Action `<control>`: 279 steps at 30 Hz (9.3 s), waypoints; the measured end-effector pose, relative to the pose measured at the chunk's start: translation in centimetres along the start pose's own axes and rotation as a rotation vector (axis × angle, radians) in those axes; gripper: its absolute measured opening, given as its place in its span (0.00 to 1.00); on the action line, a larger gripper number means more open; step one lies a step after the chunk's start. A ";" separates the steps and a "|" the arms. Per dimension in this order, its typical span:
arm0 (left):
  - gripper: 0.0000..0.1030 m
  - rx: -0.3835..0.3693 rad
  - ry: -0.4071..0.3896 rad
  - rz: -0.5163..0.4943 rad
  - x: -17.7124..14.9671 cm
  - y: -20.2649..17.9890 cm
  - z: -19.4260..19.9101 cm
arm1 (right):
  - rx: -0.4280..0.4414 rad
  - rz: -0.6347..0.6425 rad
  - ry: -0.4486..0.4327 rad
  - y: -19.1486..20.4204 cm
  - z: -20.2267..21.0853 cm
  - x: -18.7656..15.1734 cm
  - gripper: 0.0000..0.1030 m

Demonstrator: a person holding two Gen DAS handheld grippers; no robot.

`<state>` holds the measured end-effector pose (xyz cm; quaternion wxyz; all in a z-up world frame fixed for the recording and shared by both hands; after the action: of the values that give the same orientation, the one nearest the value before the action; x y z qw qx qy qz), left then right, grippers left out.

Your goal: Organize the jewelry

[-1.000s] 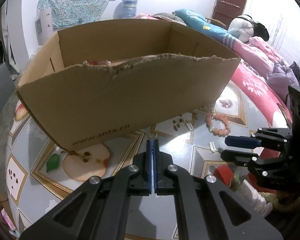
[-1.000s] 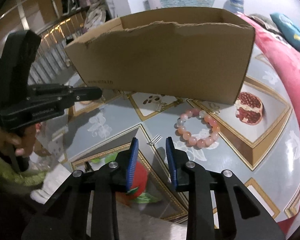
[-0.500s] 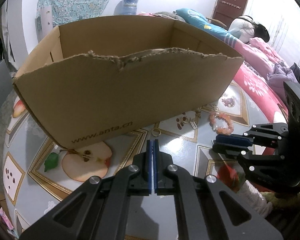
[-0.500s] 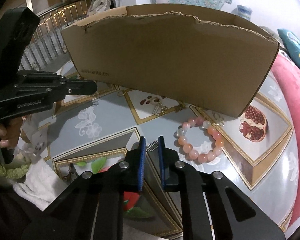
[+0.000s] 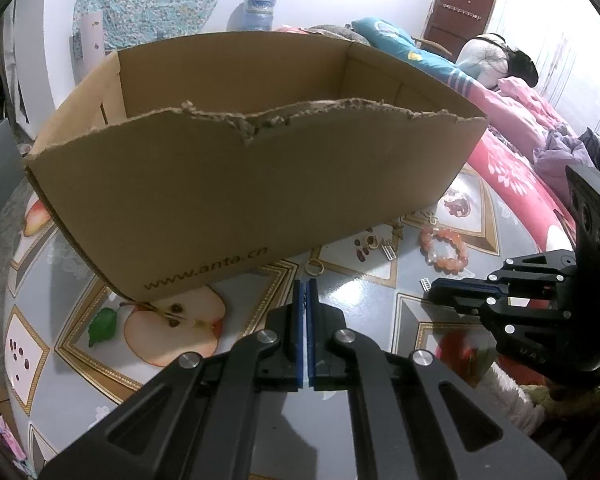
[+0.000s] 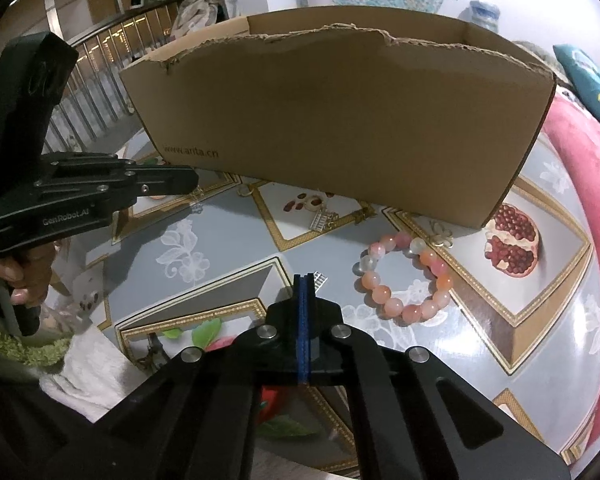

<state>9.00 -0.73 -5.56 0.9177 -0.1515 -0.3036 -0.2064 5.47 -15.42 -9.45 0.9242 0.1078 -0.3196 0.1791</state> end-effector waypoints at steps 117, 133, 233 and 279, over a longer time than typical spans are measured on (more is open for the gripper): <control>0.01 -0.083 -0.160 -0.029 3.3 -2.3 6.6 | -0.092 0.016 -0.162 -1.8 8.4 3.8 0.11; 0.01 -0.039 -0.252 -0.060 14.2 0.6 5.2 | -0.030 -0.023 -0.294 -4.7 6.1 15.7 0.11; 0.10 0.078 -0.006 -0.141 -1.1 -3.2 -3.2 | -0.021 -0.104 -0.038 -3.0 1.3 3.3 0.19; 0.09 -0.034 -0.212 -0.125 3.8 -3.9 5.7 | 0.080 -0.075 -0.283 -2.4 9.8 8.2 0.01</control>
<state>7.08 -2.93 1.78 0.8631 -0.1687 -0.4044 -0.2511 7.02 -18.59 3.12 0.8710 0.1803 -0.4351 0.1398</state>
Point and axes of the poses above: each gripper's, at about its wrist camera, not at the fingertips, and z roughly against the way its jaws point, y to its left, x to its top, the point moved 5 cm from there along -z, roughly the way its jaws point, and after that the axes turned 1 degree about y, right-handed, at the moved point
